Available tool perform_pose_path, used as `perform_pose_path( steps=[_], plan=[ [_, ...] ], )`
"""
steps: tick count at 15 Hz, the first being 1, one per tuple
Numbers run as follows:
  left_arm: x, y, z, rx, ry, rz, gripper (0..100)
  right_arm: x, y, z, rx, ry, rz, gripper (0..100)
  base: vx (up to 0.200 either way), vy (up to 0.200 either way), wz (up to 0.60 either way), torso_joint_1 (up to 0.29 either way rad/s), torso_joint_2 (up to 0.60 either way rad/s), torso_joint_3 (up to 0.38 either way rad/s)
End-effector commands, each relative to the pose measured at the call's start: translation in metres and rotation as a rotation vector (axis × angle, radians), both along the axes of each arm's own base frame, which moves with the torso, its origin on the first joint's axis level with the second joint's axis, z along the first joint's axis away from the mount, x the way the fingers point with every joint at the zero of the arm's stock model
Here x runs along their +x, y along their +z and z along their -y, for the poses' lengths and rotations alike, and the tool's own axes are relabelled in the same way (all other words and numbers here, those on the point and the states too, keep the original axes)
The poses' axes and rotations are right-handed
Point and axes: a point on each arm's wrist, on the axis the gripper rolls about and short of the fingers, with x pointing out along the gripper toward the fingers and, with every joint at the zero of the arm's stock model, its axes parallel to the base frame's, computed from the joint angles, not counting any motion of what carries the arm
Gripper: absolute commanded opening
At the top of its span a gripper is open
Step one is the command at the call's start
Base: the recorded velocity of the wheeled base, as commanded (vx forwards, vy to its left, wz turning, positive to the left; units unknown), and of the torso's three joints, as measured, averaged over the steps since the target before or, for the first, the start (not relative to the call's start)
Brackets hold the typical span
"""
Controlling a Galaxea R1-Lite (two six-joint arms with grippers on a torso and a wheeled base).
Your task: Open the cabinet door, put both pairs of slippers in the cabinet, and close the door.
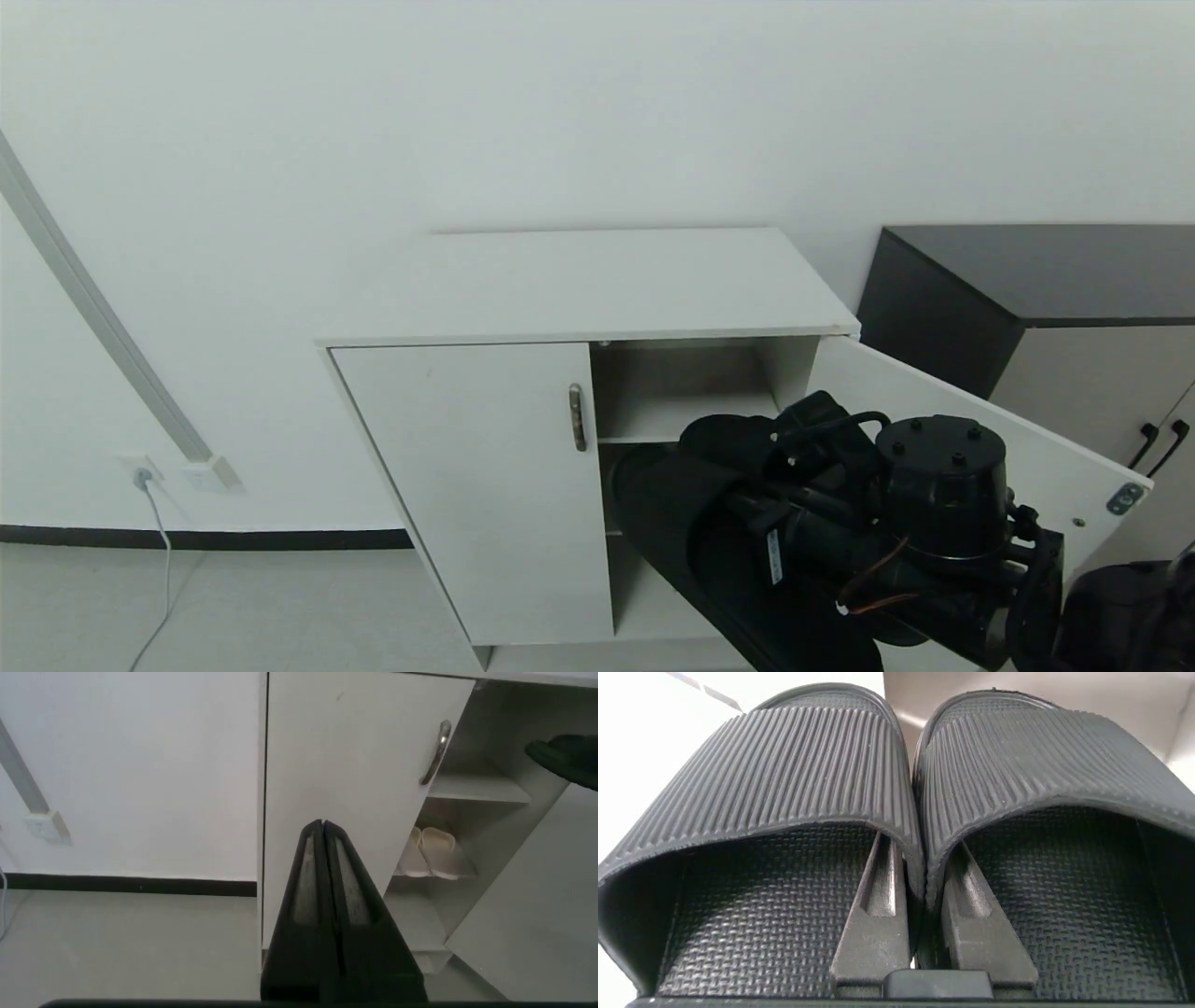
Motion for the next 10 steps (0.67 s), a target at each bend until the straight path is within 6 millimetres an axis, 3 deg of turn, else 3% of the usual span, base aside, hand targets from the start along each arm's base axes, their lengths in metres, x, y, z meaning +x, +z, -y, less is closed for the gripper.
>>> perform_pose_path(
  steps=[1,10],
  plan=[
    [0.0001,0.0000,0.0000,0.001,0.001,-0.001,0,-0.0007,-0.0005,0.0005,0.001,0.002,0.002,0,0.000,0.000,0.00,-0.188,0.50,0.315],
    [0.0001,0.0000,-0.0001,0.001,0.005,-0.001,0,-0.0021,-0.0058,0.0010,-0.014,0.016,0.016,0,0.000,0.000,0.00,-0.161,0.49,0.324]
  ],
)
